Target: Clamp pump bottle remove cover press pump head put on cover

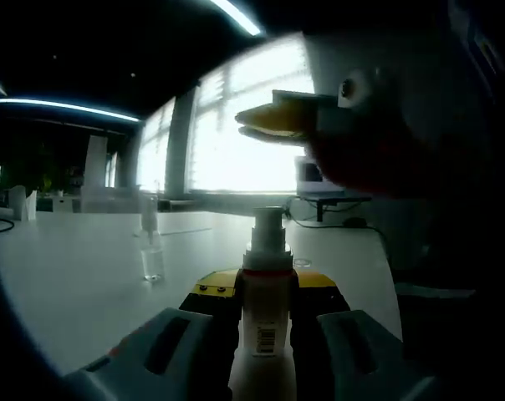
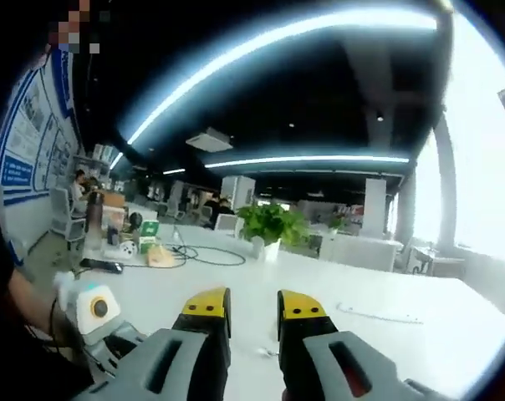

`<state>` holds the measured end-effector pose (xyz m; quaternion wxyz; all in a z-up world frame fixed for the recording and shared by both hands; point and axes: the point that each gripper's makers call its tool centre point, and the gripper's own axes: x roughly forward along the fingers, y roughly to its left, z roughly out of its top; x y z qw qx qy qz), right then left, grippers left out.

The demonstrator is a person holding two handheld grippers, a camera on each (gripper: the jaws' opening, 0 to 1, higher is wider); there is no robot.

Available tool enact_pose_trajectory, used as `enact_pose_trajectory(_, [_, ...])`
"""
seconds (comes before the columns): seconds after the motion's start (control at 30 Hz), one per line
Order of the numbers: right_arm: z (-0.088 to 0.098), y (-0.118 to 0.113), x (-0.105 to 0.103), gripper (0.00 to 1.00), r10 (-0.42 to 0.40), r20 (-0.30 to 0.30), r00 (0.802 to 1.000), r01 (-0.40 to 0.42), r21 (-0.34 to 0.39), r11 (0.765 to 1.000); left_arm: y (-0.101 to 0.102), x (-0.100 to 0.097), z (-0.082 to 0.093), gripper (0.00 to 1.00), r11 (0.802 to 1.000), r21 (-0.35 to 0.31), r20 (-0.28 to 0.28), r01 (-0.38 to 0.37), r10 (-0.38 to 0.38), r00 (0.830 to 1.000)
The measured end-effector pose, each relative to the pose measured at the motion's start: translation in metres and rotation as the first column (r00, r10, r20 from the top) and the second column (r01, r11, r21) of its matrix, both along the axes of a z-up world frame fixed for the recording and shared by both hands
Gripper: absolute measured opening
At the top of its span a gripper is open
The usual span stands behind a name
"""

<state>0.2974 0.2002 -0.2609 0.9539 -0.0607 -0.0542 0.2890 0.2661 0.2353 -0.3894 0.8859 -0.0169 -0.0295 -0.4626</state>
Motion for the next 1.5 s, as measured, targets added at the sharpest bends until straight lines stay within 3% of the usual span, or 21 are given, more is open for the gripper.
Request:
enact_pose_trajectory(0.1, [-0.001,-0.006,-0.001,0.17,-0.031,0.007,1.0,0.031,-0.001,1.0,0.0,0.0,0.0,0.13,1.0,0.0,0.0,-0.001,0.001,1.0])
enact_pose_trajectory(0.27, [-0.009,-0.023,-0.001,0.14,-0.084,-0.035,0.996,0.086,0.056,0.995,0.0,0.001,0.0,0.13,1.0,0.001,0.002,-0.002,0.002,1.0])
enact_pose_trajectory(0.4, [-0.019,-0.032,-0.001,0.19,-0.085,-0.072,0.994,0.091,0.088,0.992,0.001,0.001,0.0,0.13,1.0,0.001,0.001,-0.002,0.002,1.0])
enact_pose_trajectory(0.63, [-0.037,-0.048,-0.008,0.2,-0.145,-0.108,0.984,0.151,0.05,0.987,0.0,0.0,0.0,0.13,1.0,0.002,0.003,-0.004,0.004,1.0])
enact_pose_trajectory(0.87, [-0.064,-0.059,-0.009,0.21,-0.172,-0.186,0.967,0.179,0.024,0.983,0.0,0.001,0.0,0.13,1.0,0.004,0.003,-0.004,0.004,1.0])
enact_pose_trajectory(1.3, [-0.089,-0.087,-0.011,0.21,-0.235,-0.227,0.945,0.244,0.013,0.97,0.001,0.001,-0.001,0.13,1.0,0.005,0.002,-0.004,0.004,1.0])
enact_pose_trajectory(1.5, [-0.101,-0.088,-0.014,0.21,-0.249,-0.24,0.938,0.256,-0.003,0.967,0.001,0.001,-0.001,0.13,1.0,0.006,0.001,-0.004,0.004,1.0])
